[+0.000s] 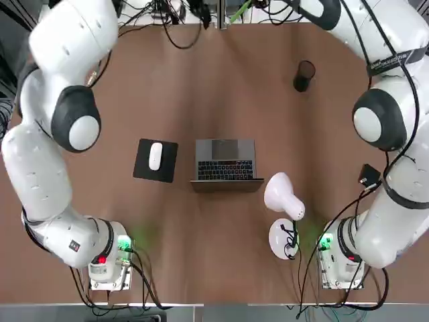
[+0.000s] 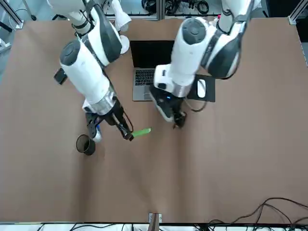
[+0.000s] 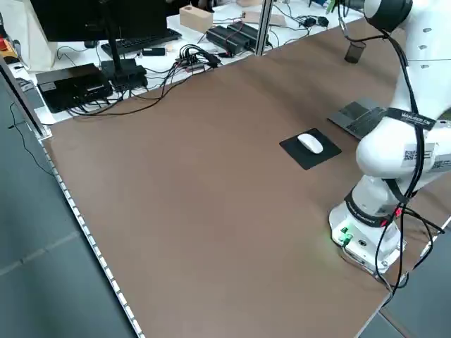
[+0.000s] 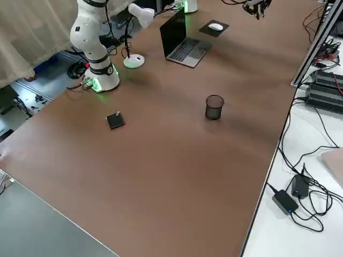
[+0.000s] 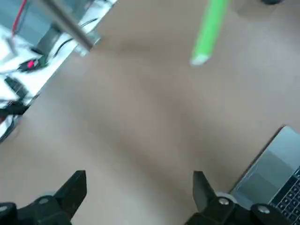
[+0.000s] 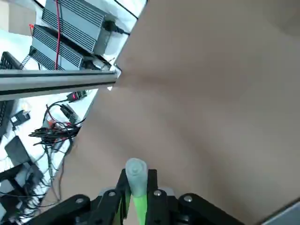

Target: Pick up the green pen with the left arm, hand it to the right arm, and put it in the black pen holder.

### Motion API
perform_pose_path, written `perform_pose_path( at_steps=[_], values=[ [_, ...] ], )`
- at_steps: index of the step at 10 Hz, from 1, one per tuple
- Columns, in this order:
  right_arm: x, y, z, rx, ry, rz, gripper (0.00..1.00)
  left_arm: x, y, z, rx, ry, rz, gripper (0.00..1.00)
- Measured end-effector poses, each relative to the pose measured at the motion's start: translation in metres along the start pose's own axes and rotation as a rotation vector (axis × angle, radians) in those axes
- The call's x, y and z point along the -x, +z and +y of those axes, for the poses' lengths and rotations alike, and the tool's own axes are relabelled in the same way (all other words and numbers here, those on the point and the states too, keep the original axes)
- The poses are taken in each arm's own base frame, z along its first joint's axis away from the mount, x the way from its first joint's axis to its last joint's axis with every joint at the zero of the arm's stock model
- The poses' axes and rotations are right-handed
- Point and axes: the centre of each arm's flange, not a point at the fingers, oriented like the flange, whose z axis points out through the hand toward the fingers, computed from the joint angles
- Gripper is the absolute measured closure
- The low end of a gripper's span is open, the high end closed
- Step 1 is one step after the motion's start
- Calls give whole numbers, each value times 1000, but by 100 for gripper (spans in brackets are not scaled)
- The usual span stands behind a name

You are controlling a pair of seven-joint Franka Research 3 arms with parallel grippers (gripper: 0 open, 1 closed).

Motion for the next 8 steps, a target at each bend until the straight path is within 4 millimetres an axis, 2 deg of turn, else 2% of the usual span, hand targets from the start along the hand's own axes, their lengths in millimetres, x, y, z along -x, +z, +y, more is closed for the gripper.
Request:
perform_pose_path(
  at_steps=[1,4,6,8],
  values=[
    [-23,-2,9,27,-103,2,82,14,-12,-24,-4,-36,-28,0],
    [-104,-15,46,117,-486,-21,82,59,-48,-77,4,-159,-128,0],
    [-159,-30,76,147,-749,-44,82,86,-56,-109,1,-300,-182,0],
    [-192,-36,104,160,-912,-53,82,110,-62,-139,-9,-483,-214,0]
  ],
)
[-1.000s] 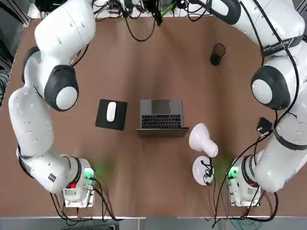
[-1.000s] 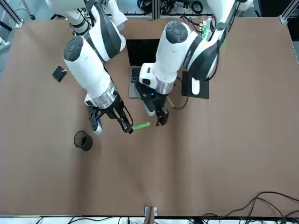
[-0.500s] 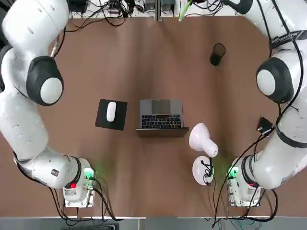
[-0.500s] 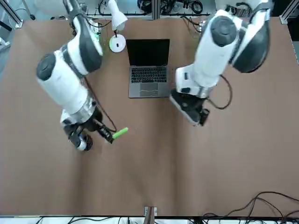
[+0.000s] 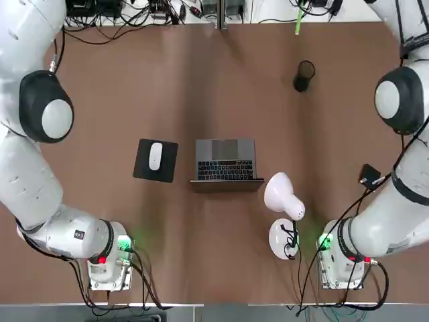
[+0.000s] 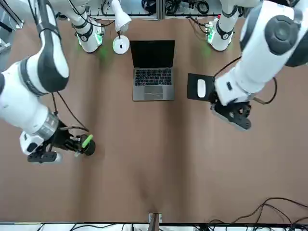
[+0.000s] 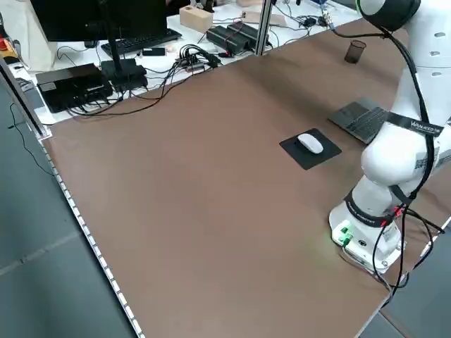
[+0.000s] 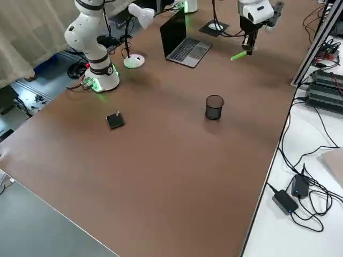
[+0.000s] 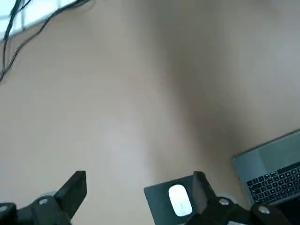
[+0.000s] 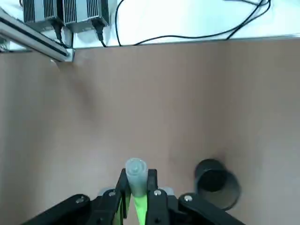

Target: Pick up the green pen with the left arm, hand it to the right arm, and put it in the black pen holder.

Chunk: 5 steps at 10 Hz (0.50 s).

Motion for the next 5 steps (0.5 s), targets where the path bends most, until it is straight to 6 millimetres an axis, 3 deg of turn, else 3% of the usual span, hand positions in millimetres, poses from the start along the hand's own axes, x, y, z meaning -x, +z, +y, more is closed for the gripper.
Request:
perform_pose_path(
  at_steps=[2,5],
  values=[
    [12,13,28,17,-128,56,82,16,-13,-35,-6,-97,-3,0],
    [32,51,57,57,-217,142,82,59,-28,-100,35,-229,-13,0]
  ],
)
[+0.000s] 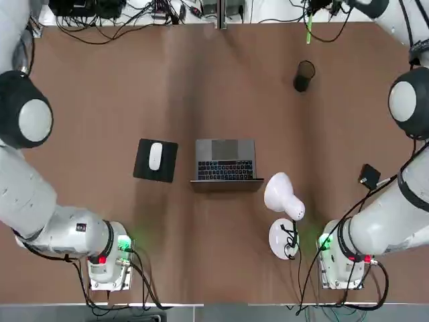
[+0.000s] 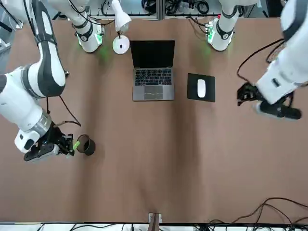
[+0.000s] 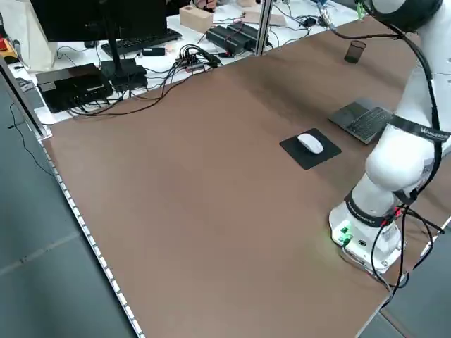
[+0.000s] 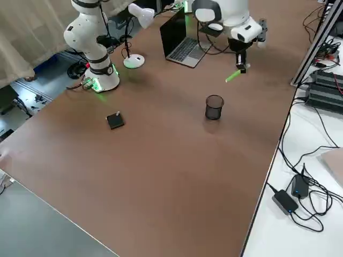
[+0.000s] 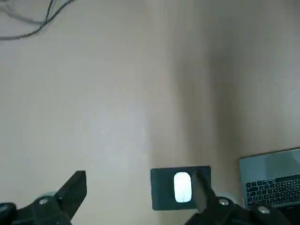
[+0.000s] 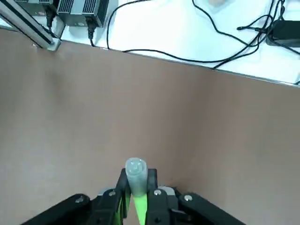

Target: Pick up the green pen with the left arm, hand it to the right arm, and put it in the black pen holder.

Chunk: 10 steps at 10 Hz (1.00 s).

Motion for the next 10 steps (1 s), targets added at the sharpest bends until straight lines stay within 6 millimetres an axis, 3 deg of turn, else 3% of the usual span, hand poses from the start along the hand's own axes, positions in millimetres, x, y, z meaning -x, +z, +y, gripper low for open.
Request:
perform_pose_path(
  at_steps=[1,3,5,10],
  values=[
    [12,15,6,13,-2,18,82,11,-2,-17,-5,-28,-5,1],
    [33,39,11,32,1,39,82,28,-3,-33,-17,-61,-8,5],
    [48,54,12,37,5,28,82,29,2,-46,-18,-54,-4,4],
    [68,83,12,47,4,19,82,30,-2,-52,-21,-56,17,2]
  ],
)
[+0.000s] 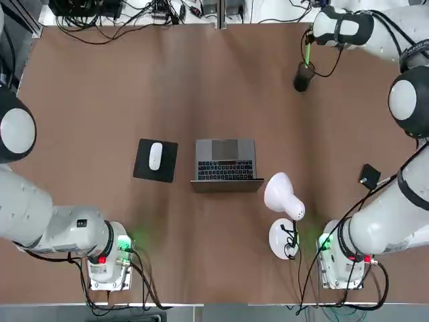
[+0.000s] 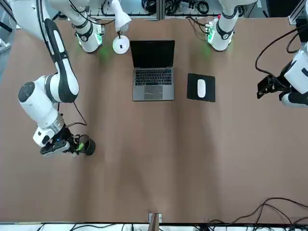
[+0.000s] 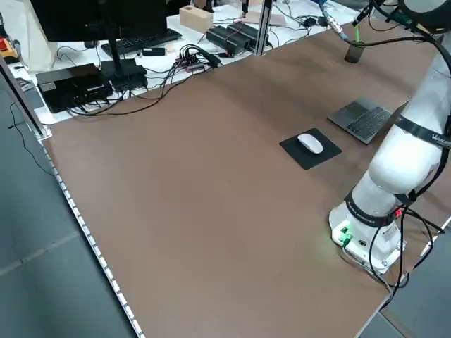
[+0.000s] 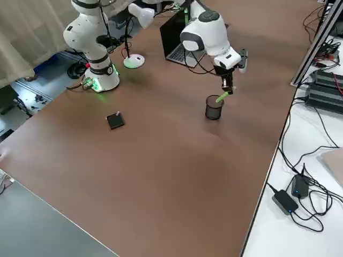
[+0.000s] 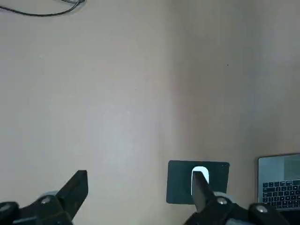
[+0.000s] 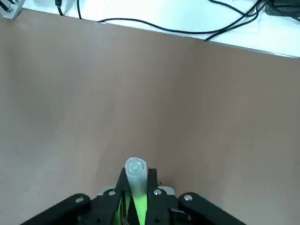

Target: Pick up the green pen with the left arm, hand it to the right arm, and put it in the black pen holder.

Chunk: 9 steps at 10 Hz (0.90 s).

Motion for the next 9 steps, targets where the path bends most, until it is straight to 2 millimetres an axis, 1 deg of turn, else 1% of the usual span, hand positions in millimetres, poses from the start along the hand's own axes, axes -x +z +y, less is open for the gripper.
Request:
perform_pose_path(
  at_steps=[2,4,5,7,8,9],
  values=[
    [7,18,0,2,0,-13,82,4,-4,0,-2,-5,6,2],
    [11,29,0,6,0,-13,82,9,-4,0,-4,-15,1,2],
    [12,32,0,7,0,-13,80,13,-3,-2,-6,-19,-3,2],
    [12,34,0,8,-2,-10,69,19,-4,-4,-9,-23,-5,2],
    [12,34,-1,7,-3,-10,53,19,-4,-4,-9,-24,-5,2],
    [10,33,-1,7,-4,-6,40,19,-3,-5,-9,-24,-6,2]
  ],
)
